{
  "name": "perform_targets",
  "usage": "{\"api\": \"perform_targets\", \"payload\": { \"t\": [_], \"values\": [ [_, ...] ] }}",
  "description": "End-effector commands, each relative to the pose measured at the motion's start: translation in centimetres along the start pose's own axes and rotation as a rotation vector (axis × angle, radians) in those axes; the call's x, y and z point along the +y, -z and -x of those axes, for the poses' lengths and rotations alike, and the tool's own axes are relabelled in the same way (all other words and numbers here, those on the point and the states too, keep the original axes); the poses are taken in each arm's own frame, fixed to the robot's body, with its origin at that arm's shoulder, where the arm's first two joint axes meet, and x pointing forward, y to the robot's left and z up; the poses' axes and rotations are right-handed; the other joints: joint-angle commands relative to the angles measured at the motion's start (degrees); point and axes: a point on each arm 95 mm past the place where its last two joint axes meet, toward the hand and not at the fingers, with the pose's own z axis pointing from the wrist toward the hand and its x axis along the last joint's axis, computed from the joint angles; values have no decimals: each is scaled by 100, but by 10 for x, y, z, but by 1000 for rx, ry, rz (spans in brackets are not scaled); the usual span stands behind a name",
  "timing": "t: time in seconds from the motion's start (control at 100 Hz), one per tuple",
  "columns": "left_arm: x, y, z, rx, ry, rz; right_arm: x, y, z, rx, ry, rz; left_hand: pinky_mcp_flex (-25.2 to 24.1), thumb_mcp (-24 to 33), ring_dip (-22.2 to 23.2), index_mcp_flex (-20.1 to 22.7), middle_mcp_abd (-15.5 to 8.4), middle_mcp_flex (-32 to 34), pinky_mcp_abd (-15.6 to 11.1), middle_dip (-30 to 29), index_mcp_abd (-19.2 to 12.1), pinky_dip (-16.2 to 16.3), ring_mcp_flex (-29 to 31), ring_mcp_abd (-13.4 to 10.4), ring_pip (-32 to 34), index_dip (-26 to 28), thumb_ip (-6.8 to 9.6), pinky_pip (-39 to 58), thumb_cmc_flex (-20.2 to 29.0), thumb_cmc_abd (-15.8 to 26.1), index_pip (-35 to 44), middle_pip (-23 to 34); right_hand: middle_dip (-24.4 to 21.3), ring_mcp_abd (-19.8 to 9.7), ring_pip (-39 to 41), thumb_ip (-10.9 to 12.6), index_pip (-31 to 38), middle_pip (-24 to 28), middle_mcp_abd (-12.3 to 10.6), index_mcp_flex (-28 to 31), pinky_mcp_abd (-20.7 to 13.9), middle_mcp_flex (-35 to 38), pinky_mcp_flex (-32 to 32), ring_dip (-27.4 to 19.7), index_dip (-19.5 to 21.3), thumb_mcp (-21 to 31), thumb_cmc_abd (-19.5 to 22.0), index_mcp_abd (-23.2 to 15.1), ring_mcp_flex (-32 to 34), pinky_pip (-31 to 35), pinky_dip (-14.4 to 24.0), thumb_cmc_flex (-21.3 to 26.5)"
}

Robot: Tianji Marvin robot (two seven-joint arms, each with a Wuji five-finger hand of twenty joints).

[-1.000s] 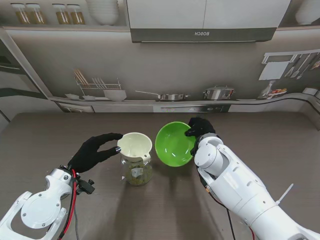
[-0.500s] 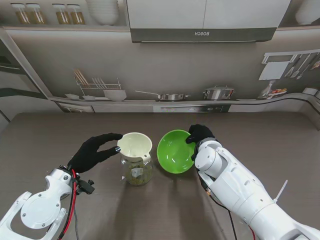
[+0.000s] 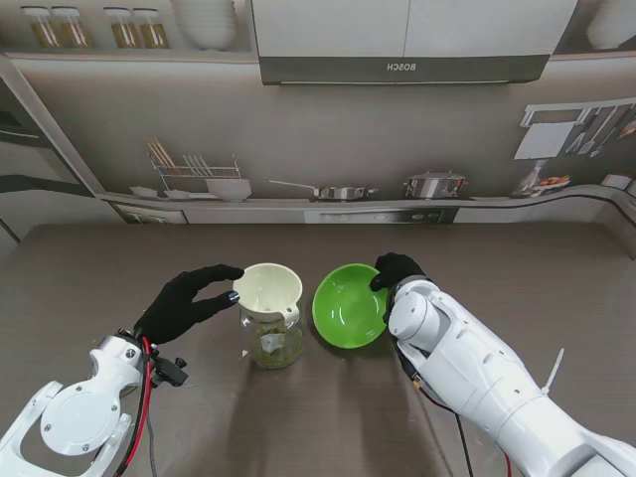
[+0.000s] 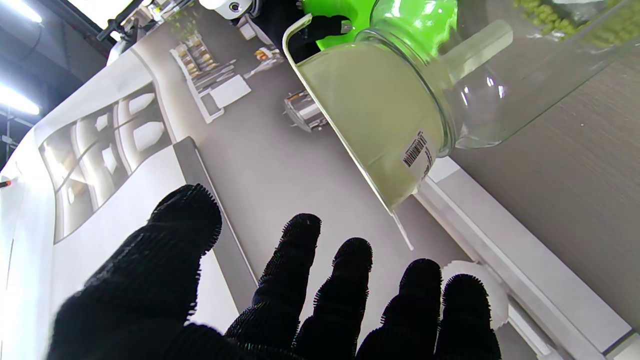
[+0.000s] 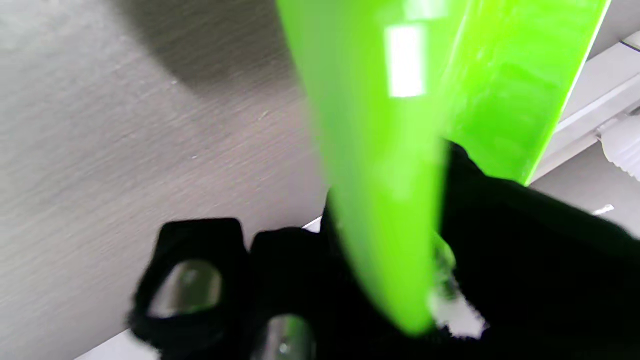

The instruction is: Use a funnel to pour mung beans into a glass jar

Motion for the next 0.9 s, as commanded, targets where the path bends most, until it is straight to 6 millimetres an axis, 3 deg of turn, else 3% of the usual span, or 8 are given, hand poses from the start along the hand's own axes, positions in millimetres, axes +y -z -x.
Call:
{"api": "perform_targets", "payload": {
  "t": [0.0, 0.24, 0.67, 0.89],
  "values": [
    [2, 1, -1, -1, 4, 16, -2, -1, 2, 0, 33, -15, -42, -127, 36, 45, -19, 124, -88, 33, 13, 36, 77, -10, -49, 52, 110, -166, 175, 273, 40, -15, -77, -203, 349, 449, 8, -211, 381, -44, 168, 517, 132, -114, -135, 405, 507, -409, 165, 64, -92, 126],
    [2, 1, -1, -2, 5, 16, -2, -1, 7, 13, 174, -30, -44, -138, 36, 0, -24, 125, -86, 34, 20, 36, 76, -11, -49, 50, 111, -166, 181, 279, 20, -13, -15, 16, -619, 572, -154, -905, 284, -276, 522, 15, -287, -695, -369, 292, 590, -685, 165, -750, -300, -415],
    [1, 2, -2, -4, 6, 16, -3, -1, 13, 30, 309, -72, -41, -143, 38, 4, -21, 131, -80, 35, 7, 37, 84, -14, -45, 55, 112, -164, 176, 276, 21, -11, -210, 373, -2767, 834, -414, -1390, 337, -1052, 455, -1493, -1311, -1643, -473, -68, 681, -907, 144, -1339, -215, -1138],
    [1, 2, -1, -5, 8, 19, -3, 1, 14, 35, 341, -82, -43, -144, 38, 24, -21, 134, -82, 36, 12, 38, 81, -10, -45, 60, 111, -164, 170, 276, 29, -11, -534, 521, -3854, 1317, -1012, -1413, 391, -1358, 435, -2278, -1636, -1893, -250, -395, 1207, -724, 89, -1539, -217, -1739]
  ]
}}
